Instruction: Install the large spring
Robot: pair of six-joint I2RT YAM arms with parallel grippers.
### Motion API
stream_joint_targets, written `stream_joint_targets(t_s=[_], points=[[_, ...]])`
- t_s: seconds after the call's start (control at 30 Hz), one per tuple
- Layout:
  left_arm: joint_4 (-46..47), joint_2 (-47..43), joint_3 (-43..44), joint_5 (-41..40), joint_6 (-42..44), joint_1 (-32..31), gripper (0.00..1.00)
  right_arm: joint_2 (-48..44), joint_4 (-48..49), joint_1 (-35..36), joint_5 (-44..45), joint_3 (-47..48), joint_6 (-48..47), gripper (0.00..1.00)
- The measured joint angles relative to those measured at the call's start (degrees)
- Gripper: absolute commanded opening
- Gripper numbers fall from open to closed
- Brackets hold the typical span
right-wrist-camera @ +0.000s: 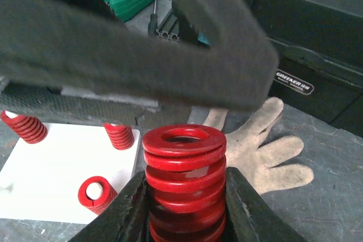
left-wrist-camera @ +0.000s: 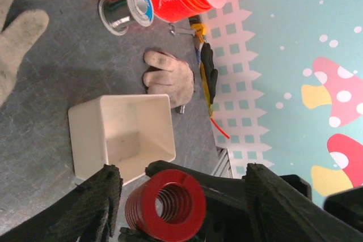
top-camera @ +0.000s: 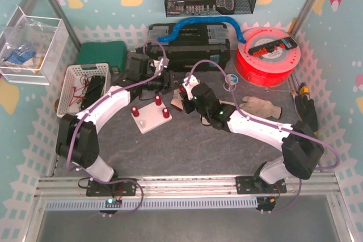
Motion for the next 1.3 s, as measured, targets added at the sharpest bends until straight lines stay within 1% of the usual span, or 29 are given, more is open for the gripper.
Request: stream_joint_targets(t_s=[0.23,0.37,0.43,0.57,0.6,0.63,0.7,0.73,0.8,0.87,0.9,1.0,1.1,1.13,1.2,1.23,1.3], points=[[-0.31,1.73,-0.07,2.29,-0.35,-0.04,0.5,-0.85,1.7,0.04,0.11,0.0,-0.22,0.02],[-0.44,1.86,-0.07,3.45,-0.33,-0.11,0.46,-0.83,1.64,0.11,0.0,-0.04,-0.39,0.03],[-0.7,1.88,-0.07,3.87,-0.2,-0.15,0.45,-0.68,1.68,0.22,-0.02,-0.04,-0.42,0.03],[-2.47,2.29,-0.07,4.24,0.81,-0.28,0.46,0.17,1.73,0.42,-0.02,0.02,-0.46,0.04],[-3.02,2.58,-0.07,4.26,1.22,-0.28,0.44,0.35,1.7,0.42,-0.04,0.02,-0.46,0.04],[-3.52,2.91,-0.04,4.39,1.62,-0.31,0.41,0.55,1.64,0.42,-0.07,0.02,-0.44,0.04],[-4.2,3.37,-0.04,4.48,2.6,-0.31,0.31,1.01,1.14,0.42,-0.2,0.02,-0.46,0.05],[-4.5,3.52,-0.02,4.39,3.21,-0.28,0.26,1.27,0.94,0.44,-0.35,0.02,-0.46,0.07],[-5.16,3.72,0.07,3.87,4.46,-0.2,0.16,1.53,0.55,0.48,-0.61,0.02,-0.74,0.15],[-5.86,3.76,0.2,3.41,5.31,-0.17,0.09,1.64,0.24,0.5,-0.76,0.02,-0.85,0.26],[-6.25,3.76,0.39,3.26,5.73,-0.15,0.07,1.7,0.17,0.59,-0.81,0.07,-0.9,0.34],[-7.28,3.74,0.74,3.13,5.97,0.09,0.01,1.97,-0.26,0.59,-1.22,0.55,-0.96,0.51],[-8.28,3.48,0.74,1.88,7.04,0.46,0.0,1.95,-0.52,0.59,-2.01,0.55,-0.74,0.72],[-8.68,3.13,0.74,0.76,7.82,0.55,0.0,1.75,-0.55,0.61,-2.25,0.26,-0.33,0.78],[-9.29,1.27,0.37,-3.23,10.08,0.72,0.0,0.0,-0.98,0.68,-2.93,-1.57,0.02,0.94],[-9.27,-0.31,-0.17,-5.86,11.43,0.7,0.0,-1.27,-1.38,0.68,-3.15,-2.69,0.55,0.98],[-8.76,-4.44,-2.14,-11.19,14.03,0.61,0.0,-4.63,-2.73,0.68,-3.43,-4.9,1.2,0.99]])
